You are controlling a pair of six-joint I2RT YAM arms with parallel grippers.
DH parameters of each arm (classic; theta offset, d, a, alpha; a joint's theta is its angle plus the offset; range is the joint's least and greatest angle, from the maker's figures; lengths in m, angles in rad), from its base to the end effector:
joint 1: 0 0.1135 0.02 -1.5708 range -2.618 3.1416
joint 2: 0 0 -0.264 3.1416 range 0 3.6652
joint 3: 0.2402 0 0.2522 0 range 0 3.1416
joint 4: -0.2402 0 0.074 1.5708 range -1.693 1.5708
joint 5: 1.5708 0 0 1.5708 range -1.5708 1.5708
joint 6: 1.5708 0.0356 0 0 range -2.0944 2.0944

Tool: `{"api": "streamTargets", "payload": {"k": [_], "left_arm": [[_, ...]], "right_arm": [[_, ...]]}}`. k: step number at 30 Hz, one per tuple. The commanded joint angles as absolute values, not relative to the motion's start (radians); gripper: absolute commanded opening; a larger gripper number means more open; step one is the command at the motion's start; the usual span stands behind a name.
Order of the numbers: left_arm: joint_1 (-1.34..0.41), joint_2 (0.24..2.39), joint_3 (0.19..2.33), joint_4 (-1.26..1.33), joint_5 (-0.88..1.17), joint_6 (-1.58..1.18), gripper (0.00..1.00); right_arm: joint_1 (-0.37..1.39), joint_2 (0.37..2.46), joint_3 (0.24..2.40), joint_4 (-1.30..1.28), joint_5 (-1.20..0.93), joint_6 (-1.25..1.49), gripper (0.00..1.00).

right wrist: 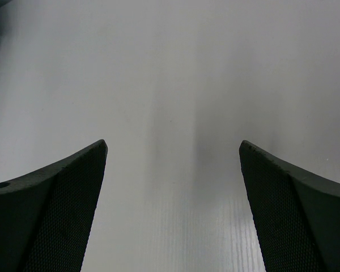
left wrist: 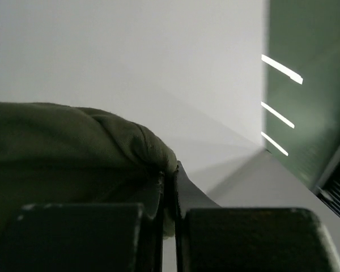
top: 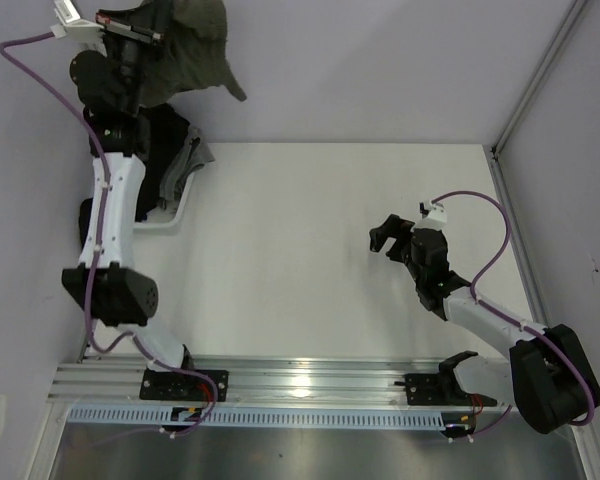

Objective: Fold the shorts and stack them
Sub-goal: Move the shorts to the center of the board

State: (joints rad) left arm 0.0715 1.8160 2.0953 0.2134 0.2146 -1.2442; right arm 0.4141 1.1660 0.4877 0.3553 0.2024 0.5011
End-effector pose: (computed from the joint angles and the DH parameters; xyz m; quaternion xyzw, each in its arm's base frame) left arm 0.3984 0.0209 0.5463 -0.2393 0.4601 -0.5179 0.6803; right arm 0.2296 0.0931 0.2146 0.0941 0.8041 0.1832 0.5576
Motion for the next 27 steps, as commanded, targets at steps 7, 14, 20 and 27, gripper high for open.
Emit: {"api": "streamTargets", "payload": {"k": [7, 14, 20, 27], "left_arm": [[-0.213, 1.284, 1.418, 0.563, 0.168, -1.227, 0.00], [-0.405, 1.026, 0.886, 0.589, 0.043, -1.187, 0.00], [-0.445, 0.924, 0.550, 0.660, 0.074, -1.252, 0.00], [-0.446, 0.833, 0.333, 0.626, 0.058, -1.169, 0.00]], "right_arm": [[0.406, 1.137, 0.499, 0.376, 0.183, 0.489, 1.00], [0.408, 1.019, 0.437, 0.397, 0.212, 0.485, 0.99], [0.408, 0.976, 0.396, 0.460, 0.186, 0.476, 0.99], [0.420, 1.071, 0.413, 0.554, 0.014, 0.440, 0.97]]}}
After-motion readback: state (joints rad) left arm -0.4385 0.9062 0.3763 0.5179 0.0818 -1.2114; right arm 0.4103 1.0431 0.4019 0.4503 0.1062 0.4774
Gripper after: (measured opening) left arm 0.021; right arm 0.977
